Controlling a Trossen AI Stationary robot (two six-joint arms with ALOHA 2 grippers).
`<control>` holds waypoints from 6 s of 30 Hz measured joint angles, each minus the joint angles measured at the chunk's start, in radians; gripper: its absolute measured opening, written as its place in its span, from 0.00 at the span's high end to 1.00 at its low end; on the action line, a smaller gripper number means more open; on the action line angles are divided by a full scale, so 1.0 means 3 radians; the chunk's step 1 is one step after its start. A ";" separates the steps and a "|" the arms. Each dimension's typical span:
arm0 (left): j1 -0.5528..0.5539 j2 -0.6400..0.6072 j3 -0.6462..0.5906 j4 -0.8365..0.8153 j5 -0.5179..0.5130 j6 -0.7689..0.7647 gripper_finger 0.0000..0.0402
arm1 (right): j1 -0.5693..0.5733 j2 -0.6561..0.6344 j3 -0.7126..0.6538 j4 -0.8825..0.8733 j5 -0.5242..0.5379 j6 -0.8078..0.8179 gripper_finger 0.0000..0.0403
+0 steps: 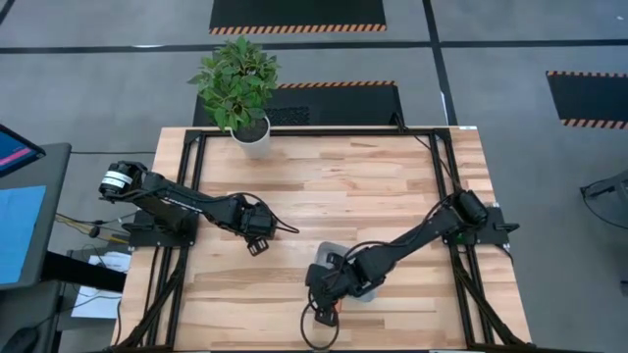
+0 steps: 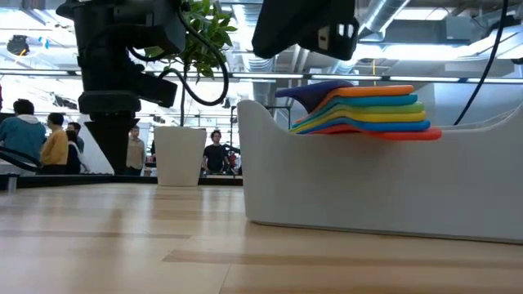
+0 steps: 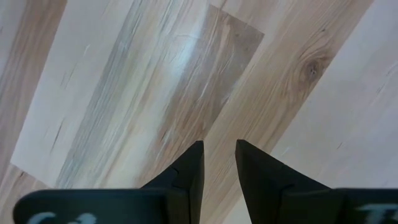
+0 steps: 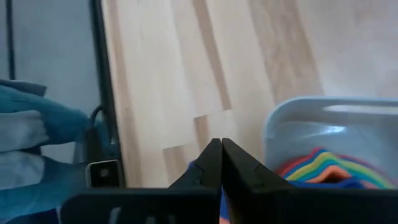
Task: Nest measuring cups in basket
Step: Put the stacked measuring cups into the gray bin, then return to Home Position
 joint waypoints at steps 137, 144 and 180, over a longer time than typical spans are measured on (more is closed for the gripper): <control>0.0001 0.0001 0.0000 0.0279 -0.0179 -0.0035 0.80 | -0.0139 -0.0905 0.0370 -0.1312 0.0879 -0.1487 0.92; 0.0001 0.0000 0.0000 0.0308 -0.0179 -0.0035 0.80 | -0.0231 -0.1881 -0.1263 -0.0423 0.0911 -0.1833 0.96; 0.0001 0.0001 -0.0001 0.0437 -0.0177 -0.0040 0.80 | -0.1529 -0.6579 -0.5473 0.2142 -0.0050 -0.1998 0.89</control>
